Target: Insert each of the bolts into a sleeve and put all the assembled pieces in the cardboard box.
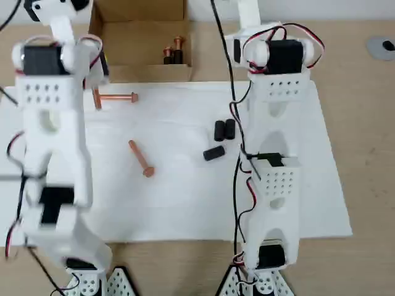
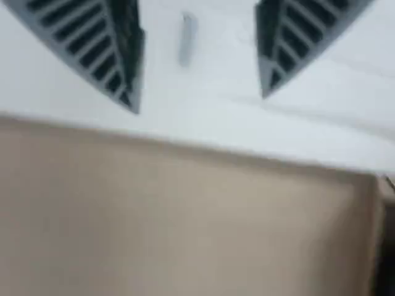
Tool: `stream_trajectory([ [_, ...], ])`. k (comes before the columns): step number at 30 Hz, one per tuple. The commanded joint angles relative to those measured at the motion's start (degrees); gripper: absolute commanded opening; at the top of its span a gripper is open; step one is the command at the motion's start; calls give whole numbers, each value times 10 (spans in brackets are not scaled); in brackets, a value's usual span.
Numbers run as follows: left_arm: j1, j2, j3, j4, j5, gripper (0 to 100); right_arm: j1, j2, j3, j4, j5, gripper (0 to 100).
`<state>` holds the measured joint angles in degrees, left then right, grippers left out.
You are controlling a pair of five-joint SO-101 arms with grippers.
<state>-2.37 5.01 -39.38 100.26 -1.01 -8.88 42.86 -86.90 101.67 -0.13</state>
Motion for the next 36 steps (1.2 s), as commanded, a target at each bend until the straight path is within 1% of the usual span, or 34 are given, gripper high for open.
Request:
stream_trajectory([
  [1,12,-178,154,1,-57,9,1,-49,132,11,-7,157],
  [3,10,-251,215,0,-91,9,-22,-84,248,11,-31,157],
  [5,10,-322,264,-10,-119,9,-53,-147,375,10,-76,157],
  [6,10,-360,286,-17,-126,9,-68,-183,436,9,-85,157],
  [8,10,-430,329,-38,-128,9,-96,-253,541,8,-80,157],
  [12,10,-533,443,-109,-127,8,-135,-367,678,8,-67,157],
  [14,10,-572,515,-150,-128,8,-145,-400,722,8,-89,157],
  [15,9,-589,551,-172,-130,8,-146,-407,737,8,-112,157],
  [20,12,-683,687,-251,-131,7,-147,-399,778,7,-295,157],
  [23,13,-737,733,-277,-131,6,-153,-371,780,-6,-400,157],
  [26,13,-774,756,-284,-131,6,-160,-341,778,-31,-479,157],
  [28,10,-790,766,-284,-131,6,-169,-321,778,-49,-506,157],
  [33,9,-802,773,-273,-131,6,-218,-281,778,-55,-515,157],
  [36,8,-804,775,-272,-145,5,-222,-276,778,-54,-515,157],
])
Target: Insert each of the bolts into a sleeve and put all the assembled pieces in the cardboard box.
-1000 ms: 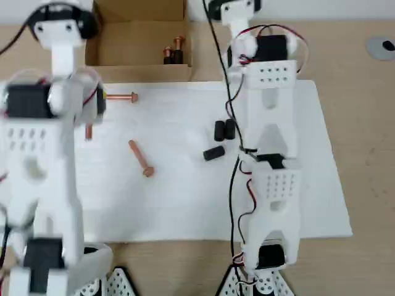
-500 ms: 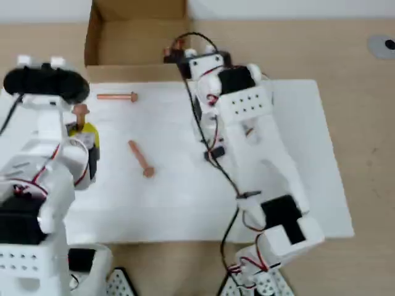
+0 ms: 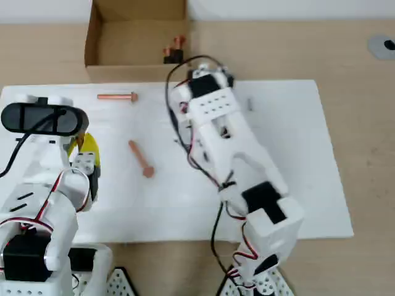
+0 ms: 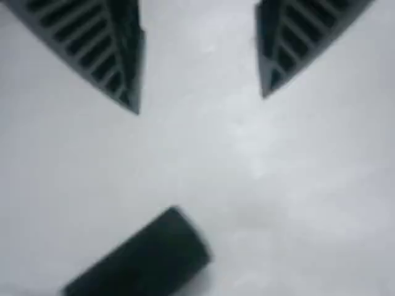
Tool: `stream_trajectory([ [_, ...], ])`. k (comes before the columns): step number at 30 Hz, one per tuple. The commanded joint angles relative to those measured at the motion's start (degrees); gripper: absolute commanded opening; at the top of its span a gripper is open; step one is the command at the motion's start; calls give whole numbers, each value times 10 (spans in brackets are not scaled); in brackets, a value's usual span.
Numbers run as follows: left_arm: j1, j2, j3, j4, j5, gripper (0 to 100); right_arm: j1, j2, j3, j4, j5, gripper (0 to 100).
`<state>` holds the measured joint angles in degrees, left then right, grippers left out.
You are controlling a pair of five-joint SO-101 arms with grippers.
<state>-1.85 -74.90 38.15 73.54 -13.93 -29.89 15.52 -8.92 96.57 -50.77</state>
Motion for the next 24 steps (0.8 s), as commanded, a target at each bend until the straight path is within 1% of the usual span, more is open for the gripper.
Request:
stream_trajectory([
  [1,3,-5,-1,-4,-25,5,-11,-2,1,-2,-9,157],
  [4,-16,-5,-1,-5,-33,5,2,-1,1,14,-18,157],
  [6,-33,-5,-2,-7,-33,5,22,-1,2,18,-34,157],
  [10,-48,-5,-2,-7,-33,5,56,2,2,18,-38,157],
  [17,-46,-4,-2,-9,-34,5,64,6,3,15,-39,157],
  [24,-48,-4,-2,-7,-34,5,64,73,0,15,-39,157],
])
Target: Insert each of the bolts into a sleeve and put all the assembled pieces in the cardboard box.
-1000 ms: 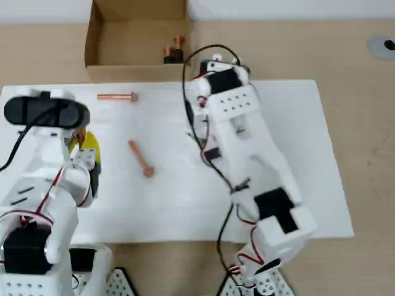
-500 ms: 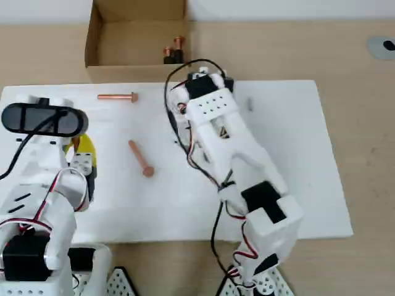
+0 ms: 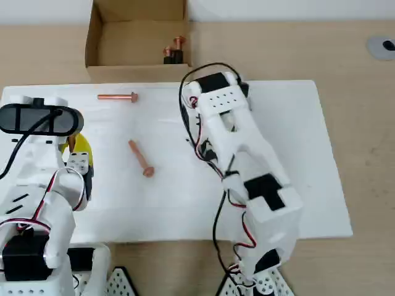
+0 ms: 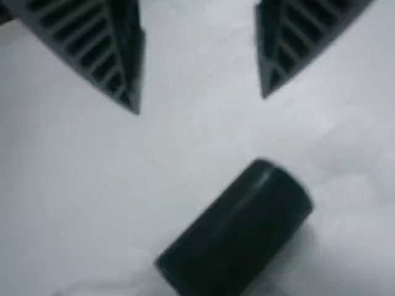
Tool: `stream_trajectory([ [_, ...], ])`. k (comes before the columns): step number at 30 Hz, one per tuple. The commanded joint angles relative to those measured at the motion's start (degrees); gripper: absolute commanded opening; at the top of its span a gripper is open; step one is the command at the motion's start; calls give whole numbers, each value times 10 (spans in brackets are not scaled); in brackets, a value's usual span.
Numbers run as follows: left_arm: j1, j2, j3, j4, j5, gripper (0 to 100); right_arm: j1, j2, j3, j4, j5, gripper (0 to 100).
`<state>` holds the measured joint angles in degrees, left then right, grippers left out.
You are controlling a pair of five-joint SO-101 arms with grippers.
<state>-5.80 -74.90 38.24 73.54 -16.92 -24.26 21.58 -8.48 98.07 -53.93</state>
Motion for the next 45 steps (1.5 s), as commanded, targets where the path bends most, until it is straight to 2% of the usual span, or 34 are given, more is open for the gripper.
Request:
stream_trajectory([
  [1,-9,-4,-3,-6,-4,5,8,22,-5,0,-7,157],
  [10,-10,-5,-3,-5,-19,5,7,45,-15,4,-1,157],
  [16,-10,-5,-3,-4,-19,5,7,9,-116,44,-1,157],
  [21,-6,-5,-3,-4,-18,5,7,-3,-133,18,-31,157],
  [25,-10,-5,-3,-4,-18,5,10,28,-87,-19,-61,157],
  [35,-10,-5,-2,24,-19,5,95,116,-75,-26,-86,157],
  [45,-10,-5,-4,23,-19,6,53,129,-72,-25,-84,156],
])
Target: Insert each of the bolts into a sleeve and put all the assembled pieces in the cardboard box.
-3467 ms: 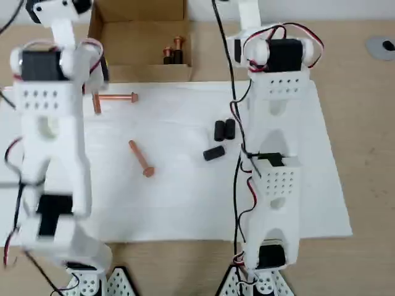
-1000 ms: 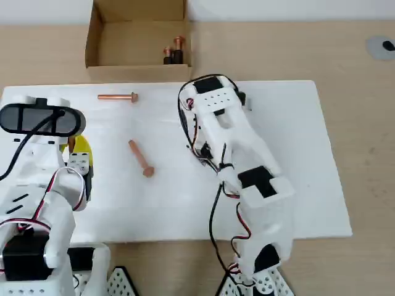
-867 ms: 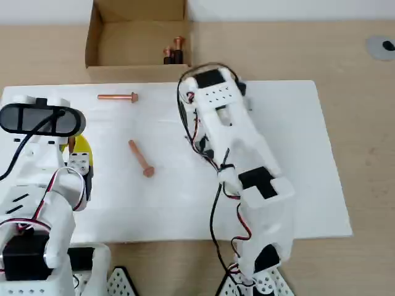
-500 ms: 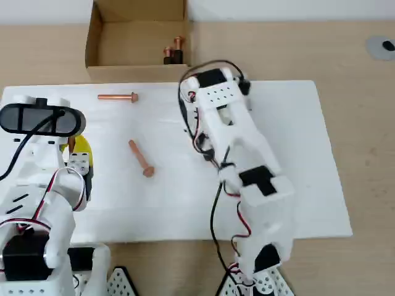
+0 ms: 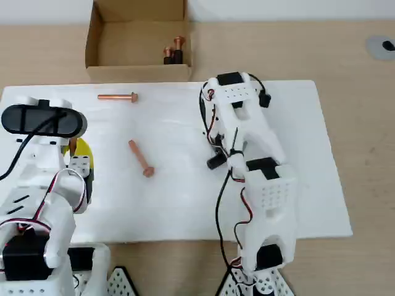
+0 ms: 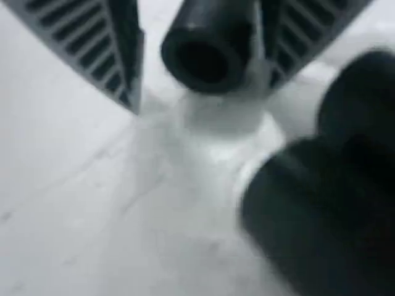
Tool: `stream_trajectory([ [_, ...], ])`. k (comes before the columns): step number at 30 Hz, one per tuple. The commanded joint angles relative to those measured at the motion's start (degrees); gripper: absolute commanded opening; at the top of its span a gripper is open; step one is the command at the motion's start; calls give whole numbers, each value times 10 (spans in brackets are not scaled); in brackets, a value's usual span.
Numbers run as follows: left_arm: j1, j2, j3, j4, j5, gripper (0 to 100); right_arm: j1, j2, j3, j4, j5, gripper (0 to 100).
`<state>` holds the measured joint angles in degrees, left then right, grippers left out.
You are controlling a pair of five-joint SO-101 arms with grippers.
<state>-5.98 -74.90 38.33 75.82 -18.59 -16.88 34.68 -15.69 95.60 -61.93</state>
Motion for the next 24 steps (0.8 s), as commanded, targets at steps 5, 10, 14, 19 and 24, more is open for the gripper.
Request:
stream_trajectory([
  [5,-9,-5,-8,14,-3,6,-32,-2,0,-1,-3,92],
  [10,-9,-5,-8,17,-3,6,-35,-1,0,-1,-2,80],
  [14,-9,-5,-8,14,-3,6,-33,-1,1,-1,-1,30],
  [19,-9,-5,-8,14,-4,6,-32,-5,-9,0,1,9],
  [24,-9,-5,-10,13,-3,6,-31,-5,-111,43,41,9],
])
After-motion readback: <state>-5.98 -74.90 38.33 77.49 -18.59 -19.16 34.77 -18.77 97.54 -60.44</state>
